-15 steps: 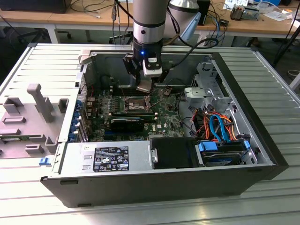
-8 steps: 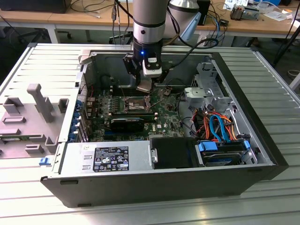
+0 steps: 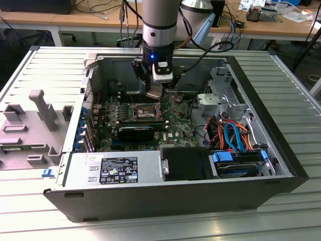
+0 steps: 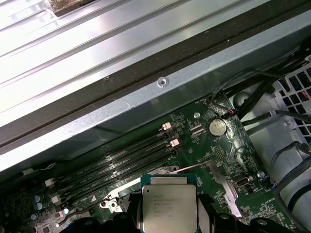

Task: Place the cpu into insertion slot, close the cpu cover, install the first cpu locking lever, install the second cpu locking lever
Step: 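Place the cpu into insertion slot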

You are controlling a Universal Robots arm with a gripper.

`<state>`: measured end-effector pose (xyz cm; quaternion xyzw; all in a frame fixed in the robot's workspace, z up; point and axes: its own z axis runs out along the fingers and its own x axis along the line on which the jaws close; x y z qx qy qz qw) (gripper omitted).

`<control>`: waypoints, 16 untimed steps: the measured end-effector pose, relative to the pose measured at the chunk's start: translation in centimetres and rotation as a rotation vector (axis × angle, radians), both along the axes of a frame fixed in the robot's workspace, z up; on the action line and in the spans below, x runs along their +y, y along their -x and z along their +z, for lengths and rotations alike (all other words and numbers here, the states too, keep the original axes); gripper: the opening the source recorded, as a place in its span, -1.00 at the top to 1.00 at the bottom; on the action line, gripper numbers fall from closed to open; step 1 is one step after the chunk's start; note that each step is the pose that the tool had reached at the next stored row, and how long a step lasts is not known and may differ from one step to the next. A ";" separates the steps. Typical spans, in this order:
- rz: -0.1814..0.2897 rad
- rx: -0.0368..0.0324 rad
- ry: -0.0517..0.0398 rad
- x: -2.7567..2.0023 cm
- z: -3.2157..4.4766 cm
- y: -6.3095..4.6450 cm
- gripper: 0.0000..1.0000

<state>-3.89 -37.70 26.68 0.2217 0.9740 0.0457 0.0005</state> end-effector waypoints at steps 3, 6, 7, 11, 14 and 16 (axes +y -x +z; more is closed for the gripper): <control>-0.005 0.0000 0.0000 0.00 0.00 0.0 -0.08; -0.009 0.0000 0.0001 0.00 0.00 0.0 -0.08; -0.010 0.0000 0.0000 0.00 -0.01 0.0 -0.08; -0.015 0.0000 0.0000 0.00 -0.01 0.0 -0.08; -0.019 0.0000 0.0000 0.00 -0.01 0.0 -0.08; -0.022 0.0001 0.0000 0.00 -0.01 0.0 -0.08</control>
